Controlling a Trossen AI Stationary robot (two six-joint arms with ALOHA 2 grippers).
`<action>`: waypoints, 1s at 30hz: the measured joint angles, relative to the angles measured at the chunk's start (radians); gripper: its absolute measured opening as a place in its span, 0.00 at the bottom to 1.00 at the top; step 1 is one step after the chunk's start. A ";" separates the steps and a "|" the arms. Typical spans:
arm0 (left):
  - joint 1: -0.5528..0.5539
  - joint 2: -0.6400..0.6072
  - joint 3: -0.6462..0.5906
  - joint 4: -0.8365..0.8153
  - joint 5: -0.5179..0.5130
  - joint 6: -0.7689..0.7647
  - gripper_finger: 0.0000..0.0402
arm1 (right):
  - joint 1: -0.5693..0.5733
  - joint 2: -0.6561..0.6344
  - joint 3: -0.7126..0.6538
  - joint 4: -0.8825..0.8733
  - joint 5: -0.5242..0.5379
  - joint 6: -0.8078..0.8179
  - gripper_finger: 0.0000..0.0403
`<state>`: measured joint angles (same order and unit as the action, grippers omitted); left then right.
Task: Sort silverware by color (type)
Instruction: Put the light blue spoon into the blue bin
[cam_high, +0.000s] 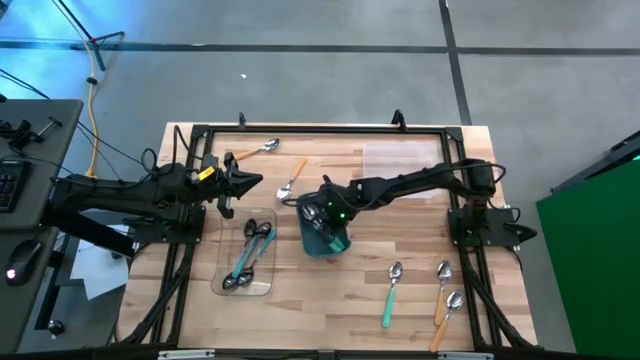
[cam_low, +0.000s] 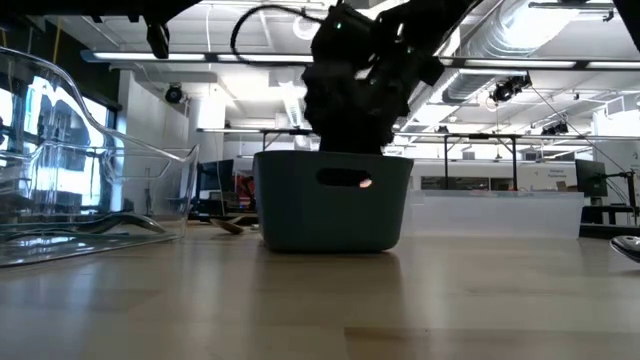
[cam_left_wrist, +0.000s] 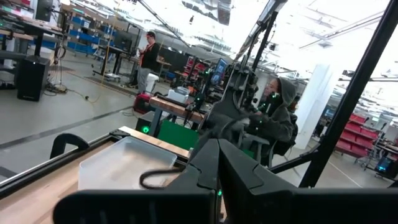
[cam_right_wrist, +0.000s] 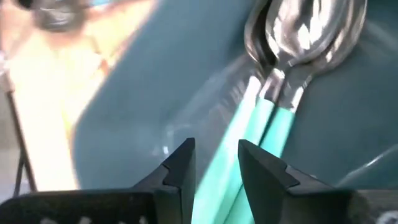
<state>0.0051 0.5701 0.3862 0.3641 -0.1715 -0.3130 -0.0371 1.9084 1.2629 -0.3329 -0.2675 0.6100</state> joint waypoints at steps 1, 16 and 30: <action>0.000 0.000 0.000 0.000 0.000 0.000 0.00 | -0.002 -0.016 0.000 -0.003 0.000 -0.023 0.26; 0.000 0.000 0.001 0.000 0.000 -0.017 0.00 | 0.023 -0.355 -0.001 -0.342 0.118 -0.322 0.26; 0.001 0.000 0.001 0.000 -0.016 -0.017 0.00 | 0.098 -0.736 -0.447 -0.087 0.169 -0.141 0.26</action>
<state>0.0063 0.5701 0.3870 0.3643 -0.1871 -0.3298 0.0609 1.1723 0.8158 -0.4196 -0.0981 0.4691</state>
